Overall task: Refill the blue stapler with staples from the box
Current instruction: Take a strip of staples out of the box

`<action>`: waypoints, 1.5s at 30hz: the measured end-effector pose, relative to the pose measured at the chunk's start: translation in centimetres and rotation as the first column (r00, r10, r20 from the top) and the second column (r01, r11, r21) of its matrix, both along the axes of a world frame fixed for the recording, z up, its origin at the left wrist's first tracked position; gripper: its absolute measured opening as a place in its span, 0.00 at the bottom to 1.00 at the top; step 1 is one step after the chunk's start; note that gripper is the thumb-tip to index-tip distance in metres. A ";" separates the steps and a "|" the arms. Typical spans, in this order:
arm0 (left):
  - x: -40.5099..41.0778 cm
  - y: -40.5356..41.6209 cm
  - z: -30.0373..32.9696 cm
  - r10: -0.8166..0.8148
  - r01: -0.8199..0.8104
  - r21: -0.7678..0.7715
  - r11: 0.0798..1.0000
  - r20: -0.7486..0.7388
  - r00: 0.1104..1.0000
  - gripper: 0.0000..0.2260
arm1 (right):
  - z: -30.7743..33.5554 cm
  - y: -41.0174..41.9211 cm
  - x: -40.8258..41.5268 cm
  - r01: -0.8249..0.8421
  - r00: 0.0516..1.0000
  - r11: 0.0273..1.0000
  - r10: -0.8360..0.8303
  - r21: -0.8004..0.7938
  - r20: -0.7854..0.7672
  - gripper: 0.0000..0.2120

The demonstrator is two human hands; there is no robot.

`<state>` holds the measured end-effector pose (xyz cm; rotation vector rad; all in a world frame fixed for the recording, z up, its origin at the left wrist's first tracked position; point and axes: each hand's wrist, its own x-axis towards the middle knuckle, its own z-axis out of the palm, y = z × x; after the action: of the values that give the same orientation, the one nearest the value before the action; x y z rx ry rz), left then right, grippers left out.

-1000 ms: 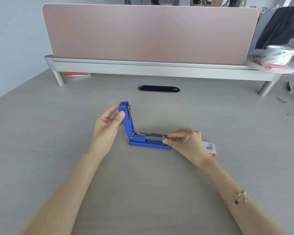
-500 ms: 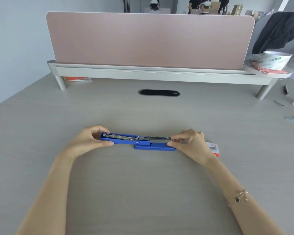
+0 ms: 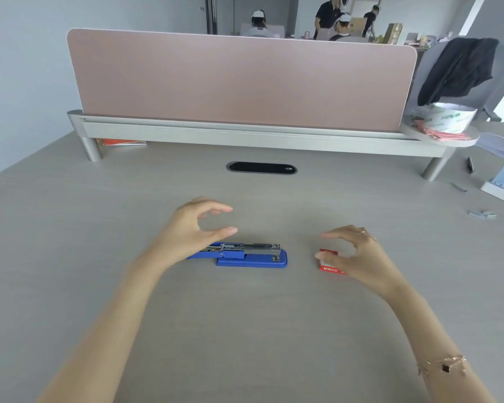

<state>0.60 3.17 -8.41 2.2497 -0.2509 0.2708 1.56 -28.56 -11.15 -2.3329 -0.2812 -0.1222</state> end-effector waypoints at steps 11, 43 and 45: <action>2.3 -13.2 -1.9 -0.366 0.327 0.548 0.770 -0.040 0.930 0.22 | -1.0 -5.9 -2.6 0.111 0.992 0.994 -0.110 0.013 -0.062 0.25; 2.7 -16.3 -2.9 -0.360 0.376 0.472 0.797 -0.128 0.924 0.22 | -2.4 -5.9 -0.8 0.035 0.998 0.998 -0.037 -0.044 -0.054 0.17; 2.7 -16.0 -2.8 -0.336 0.357 0.492 0.794 -0.133 0.932 0.22 | -2.3 -6.2 -0.8 0.033 0.998 0.998 -0.036 -0.060 -0.055 0.17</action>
<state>3.29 -12.87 -11.18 2.6632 -0.7887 -0.0498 0.79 -34.77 -13.43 -2.3960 -0.2199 -0.0661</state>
